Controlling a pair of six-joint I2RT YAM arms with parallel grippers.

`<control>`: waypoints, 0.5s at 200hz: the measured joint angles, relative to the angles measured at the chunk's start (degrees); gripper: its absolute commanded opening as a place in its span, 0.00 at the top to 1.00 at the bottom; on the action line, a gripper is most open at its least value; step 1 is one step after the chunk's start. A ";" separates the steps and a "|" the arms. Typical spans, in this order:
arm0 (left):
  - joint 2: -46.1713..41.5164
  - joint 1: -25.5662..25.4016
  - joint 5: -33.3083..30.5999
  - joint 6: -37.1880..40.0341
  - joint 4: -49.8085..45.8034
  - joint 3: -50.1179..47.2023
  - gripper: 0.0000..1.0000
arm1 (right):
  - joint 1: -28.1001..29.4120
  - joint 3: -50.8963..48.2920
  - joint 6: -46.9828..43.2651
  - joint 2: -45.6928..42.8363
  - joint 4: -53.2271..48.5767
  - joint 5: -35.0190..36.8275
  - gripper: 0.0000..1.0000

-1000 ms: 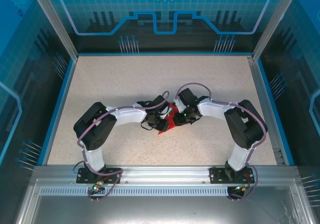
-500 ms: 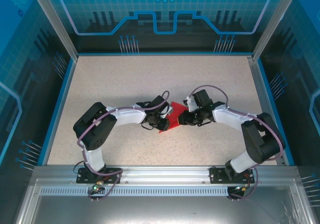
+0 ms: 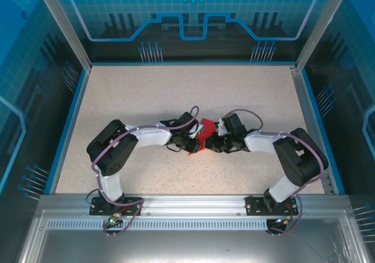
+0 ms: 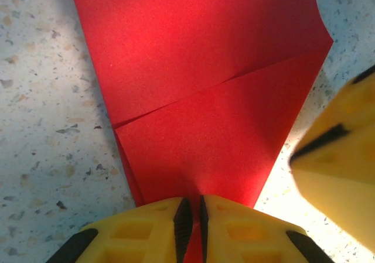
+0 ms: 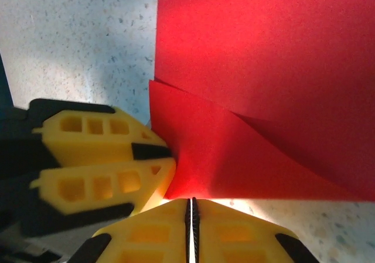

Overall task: Fold a paper plane with a square sheet of paper (pick it up from the middle)
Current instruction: Third fold the triangle at the center of the table.

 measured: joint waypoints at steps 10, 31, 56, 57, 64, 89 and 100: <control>0.00 0.02 0.09 0.00 0.04 0.00 0.82 | 0.26 -0.02 1.03 0.98 1.46 0.31 0.88; 0.00 0.02 0.13 0.00 0.35 -0.20 0.82 | 0.52 0.00 2.19 2.60 3.63 1.29 0.88; -0.02 0.02 0.13 0.00 0.68 -0.31 0.82 | 0.61 0.17 2.45 3.78 3.72 2.08 0.88; -0.02 0.02 0.13 0.00 0.70 -0.31 0.82 | 0.61 0.17 2.45 3.78 3.72 2.10 0.88; 0.00 0.07 0.15 0.00 0.76 -0.33 0.82 | 0.68 0.24 2.40 3.85 3.61 2.45 0.88; 0.00 0.07 0.17 0.00 0.83 -0.37 0.82 | 0.94 0.70 1.77 3.89 2.62 3.43 0.88; 0.00 0.13 0.20 0.00 0.94 -0.37 0.82 | 1.01 1.18 1.31 3.89 1.68 4.02 0.88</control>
